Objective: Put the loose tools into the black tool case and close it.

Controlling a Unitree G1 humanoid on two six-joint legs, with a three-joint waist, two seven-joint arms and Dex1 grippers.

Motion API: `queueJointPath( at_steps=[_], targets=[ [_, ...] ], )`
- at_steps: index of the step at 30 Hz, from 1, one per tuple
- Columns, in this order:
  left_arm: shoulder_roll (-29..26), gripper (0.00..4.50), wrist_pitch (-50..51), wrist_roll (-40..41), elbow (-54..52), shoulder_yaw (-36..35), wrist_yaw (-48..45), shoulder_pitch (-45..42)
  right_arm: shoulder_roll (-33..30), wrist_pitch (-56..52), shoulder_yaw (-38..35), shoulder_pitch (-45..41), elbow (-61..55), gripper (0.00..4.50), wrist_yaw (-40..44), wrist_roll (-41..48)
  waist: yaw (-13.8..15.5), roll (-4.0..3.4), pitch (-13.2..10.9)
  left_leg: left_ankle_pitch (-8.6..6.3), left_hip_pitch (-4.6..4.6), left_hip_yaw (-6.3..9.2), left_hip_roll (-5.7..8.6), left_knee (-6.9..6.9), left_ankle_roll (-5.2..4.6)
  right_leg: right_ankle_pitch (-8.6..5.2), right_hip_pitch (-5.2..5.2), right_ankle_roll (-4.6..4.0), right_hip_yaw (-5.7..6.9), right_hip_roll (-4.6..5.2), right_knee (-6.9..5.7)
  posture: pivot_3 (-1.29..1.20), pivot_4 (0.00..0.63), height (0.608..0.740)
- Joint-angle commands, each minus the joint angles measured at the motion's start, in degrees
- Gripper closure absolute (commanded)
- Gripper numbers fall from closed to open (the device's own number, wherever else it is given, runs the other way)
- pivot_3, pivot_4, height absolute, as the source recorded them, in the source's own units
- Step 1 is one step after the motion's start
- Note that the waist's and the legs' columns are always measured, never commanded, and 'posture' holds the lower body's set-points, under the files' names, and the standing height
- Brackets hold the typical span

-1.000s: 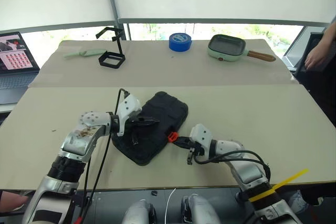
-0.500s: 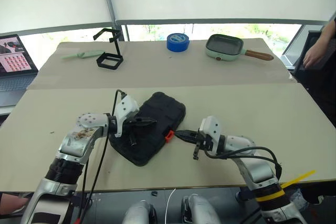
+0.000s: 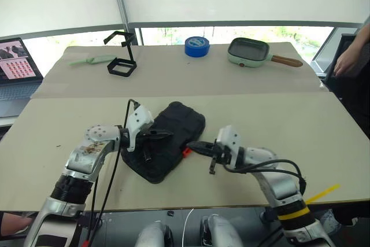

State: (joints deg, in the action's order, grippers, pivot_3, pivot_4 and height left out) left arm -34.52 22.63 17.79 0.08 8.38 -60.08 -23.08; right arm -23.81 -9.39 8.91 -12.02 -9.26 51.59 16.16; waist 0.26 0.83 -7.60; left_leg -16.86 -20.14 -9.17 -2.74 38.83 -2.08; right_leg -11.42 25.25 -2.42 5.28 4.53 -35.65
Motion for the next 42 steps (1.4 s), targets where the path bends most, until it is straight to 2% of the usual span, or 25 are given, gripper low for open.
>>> queueJointPath(
  at_steps=[1,6,15,21,31,35,36,37,39,40,42],
  targets=[
    [-1.1,4.49,2.7,-3.1,4.4,3.1,0.4,4.8,-1.6,-1.4,-2.4,2.4,-3.7,4.5,1.0,3.4,-0.2,-0.01,0.0,0.0,0.01,0.0,-0.01,-0.05,0.0,0.0,-0.02,0.0,0.0,-0.01,0.06,0.0,0.15,0.74],
    [-1.2,4.49,2.8,-3.2,4.5,2.9,0.4,4.6,-2.8,-1.4,0.5,4.2,-2.7,4.5,1.3,0.6,-0.3,-0.09,0.1,-0.01,0.01,0.11,-0.03,-0.11,0.02,0.0,0.0,0.0,0.03,-0.08,0.12,0.0,0.15,0.74],
    [-1.3,4.49,2.9,-3.3,4.6,3.0,0.3,4.1,2.0,0.1,6.2,0.2,1.5,4.5,0.3,-2.5,-0.3,-0.12,0.1,-0.01,-0.07,0.36,-0.03,-0.13,0.02,0.0,-0.02,0.01,0.18,-0.12,0.26,0.0,0.15,0.74],
    [-1.7,4.49,3.4,-3.0,3.9,2.7,0.4,4.6,4.4,1.3,5.9,-2.1,3.3,4.5,-0.3,-2.7,-0.5,-0.1,0.1,-0.01,-0.07,0.42,-0.03,-0.13,0.03,0.0,-0.04,0.02,0.21,-0.12,0.3,0.0,0.15,0.74],
    [-1.5,4.49,2.2,-2.7,3.9,2.5,0.5,5.7,4.8,2.2,5.2,-4.0,5.9,4.5,0.1,-3.6,-0.9,-0.1,0.1,-0.02,-0.06,0.58,-0.03,-0.18,0.05,0.0,-0.05,0.02,0.29,-0.14,0.3,0.0,0.15,0.74],
    [0.7,4.49,-6.6,2.5,2.7,-5.7,-0.2,7.7,1.2,-0.5,2.8,-1.1,1.1,4.5,1.9,-1.0,-1.0,-0.23,0.0,-0.02,-0.09,0.59,-0.03,-0.19,0.06,0.0,0.0,0.02,0.28,-0.13,0.31,0.0,0.15,0.74],
    [0.7,3.98,-8.4,4.1,1.7,-7.7,-1.6,8.7,0.0,-1.0,1.8,0.0,-0.1,4.5,2.0,-0.5,-0.8,-0.26,0.0,-0.02,-0.14,0.6,-0.03,-0.19,0.07,0.0,0.03,0.02,0.28,-0.12,0.31,0.0,0.15,0.74],
    [0.7,3.78,-10.6,5.6,0.7,-9.6,-2.8,9.6,-1.2,-1.2,0.8,1.0,-1.1,4.21,2.0,0.0,-0.8,-0.24,-0.1,-0.02,-0.21,0.6,-0.02,-0.23,0.07,0.0,0.1,0.01,0.3,-0.09,0.32,0.0,0.15,0.74],
    [0.0,3.01,-11.9,7.9,-0.7,-13.3,-3.3,11.3,-3.5,-1.0,-1.3,3.2,-3.2,3.63,2.5,1.1,-0.8,-0.11,-0.1,0.01,-0.3,0.59,-0.02,-0.38,0.1,-0.04,0.16,-0.06,0.32,-0.12,0.46,0.0,0.15,0.74],
    [-1.1,2.76,-13.0,8.6,-1.2,-16.0,-3.3,12.6,-5.0,-0.8,-3.4,4.8,-4.6,3.4,2.7,2.0,-0.8,-0.09,-0.1,0.02,-0.46,0.59,0.0,-0.49,0.12,-0.04,0.33,-0.08,0.32,-0.12,0.56,0.0,0.15,0.74],
    [-3.8,2.04,-12.4,9.1,-1.8,-20.6,-2.0,15.2,-7.9,1.4,-7.1,7.9,-6.0,2.66,3.2,2.4,-1.0,-0.01,-0.2,0.28,-1.0,0.57,0.04,-0.49,-0.12,-0.05,0.87,-0.12,0.3,-0.14,0.54,0.0,0.15,0.74]
  ],
)
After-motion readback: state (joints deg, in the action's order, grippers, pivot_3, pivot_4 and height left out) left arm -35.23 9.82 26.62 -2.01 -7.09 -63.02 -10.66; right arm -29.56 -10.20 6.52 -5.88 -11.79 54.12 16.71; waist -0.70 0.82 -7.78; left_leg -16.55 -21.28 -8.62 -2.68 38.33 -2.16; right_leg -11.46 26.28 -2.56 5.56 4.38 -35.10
